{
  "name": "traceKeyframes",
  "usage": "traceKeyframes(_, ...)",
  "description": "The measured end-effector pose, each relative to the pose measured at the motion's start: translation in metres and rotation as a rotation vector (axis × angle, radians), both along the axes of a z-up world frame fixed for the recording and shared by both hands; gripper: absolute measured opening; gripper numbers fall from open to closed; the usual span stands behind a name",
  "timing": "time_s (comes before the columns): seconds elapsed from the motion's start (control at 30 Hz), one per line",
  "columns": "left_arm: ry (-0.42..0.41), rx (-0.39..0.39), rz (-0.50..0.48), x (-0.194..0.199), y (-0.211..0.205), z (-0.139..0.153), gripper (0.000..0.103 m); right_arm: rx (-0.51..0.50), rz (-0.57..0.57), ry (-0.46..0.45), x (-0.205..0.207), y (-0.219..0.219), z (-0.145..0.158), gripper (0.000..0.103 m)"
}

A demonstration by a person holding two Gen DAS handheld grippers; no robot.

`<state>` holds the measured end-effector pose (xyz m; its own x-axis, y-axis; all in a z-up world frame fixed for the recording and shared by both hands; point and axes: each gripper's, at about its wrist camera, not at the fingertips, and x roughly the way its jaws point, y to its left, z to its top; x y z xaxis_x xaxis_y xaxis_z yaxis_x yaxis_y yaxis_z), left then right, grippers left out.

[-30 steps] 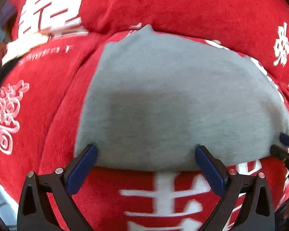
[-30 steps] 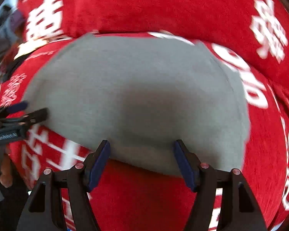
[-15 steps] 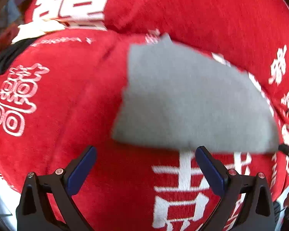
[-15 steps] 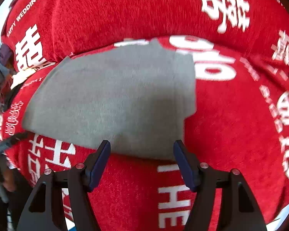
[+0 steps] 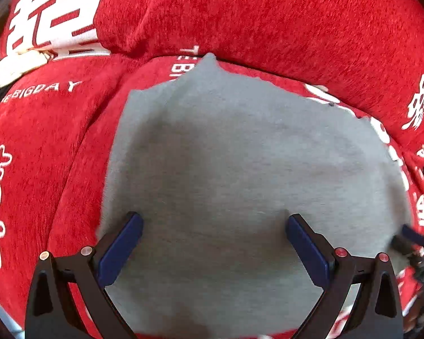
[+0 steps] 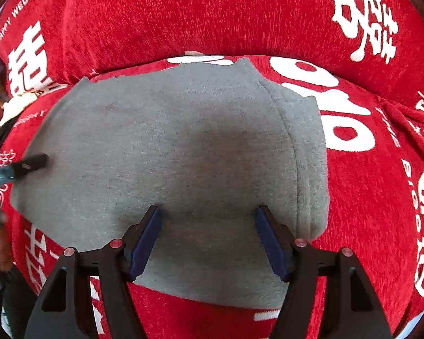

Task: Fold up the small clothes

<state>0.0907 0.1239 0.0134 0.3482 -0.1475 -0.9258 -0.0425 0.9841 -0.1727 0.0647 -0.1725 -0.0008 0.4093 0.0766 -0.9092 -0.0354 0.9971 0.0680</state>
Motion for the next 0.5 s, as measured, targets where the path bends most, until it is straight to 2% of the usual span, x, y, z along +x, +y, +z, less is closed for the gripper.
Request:
traceKeyframes(0.07,-0.007,-0.005,-0.029,-0.003,0.005,0.007,0.103,-0.011,-0.014,0.01,-0.002,-0.009,0.007,0.072)
traceKeyframes(0.2,-0.038,-0.072,0.028,-0.003,0.021,0.028,0.103,0.029,-0.081,-0.039,-0.002,-0.029,0.033,0.073)
traceKeyframes(0.27,-0.022,-0.088,0.045,0.013,0.019,0.028,0.103,0.025,-0.099,-0.054,0.01,-0.032,0.038,0.073)
traceKeyframes(0.37,-0.004,-0.063,0.03,0.042,0.008,0.028,0.103,-0.01,-0.085,-0.043,0.035,-0.021,0.031,0.073)
traceKeyframes(0.5,0.011,0.025,0.005,0.071,-0.013,0.024,0.103,-0.062,-0.063,0.001,0.068,0.004,0.007,0.073)
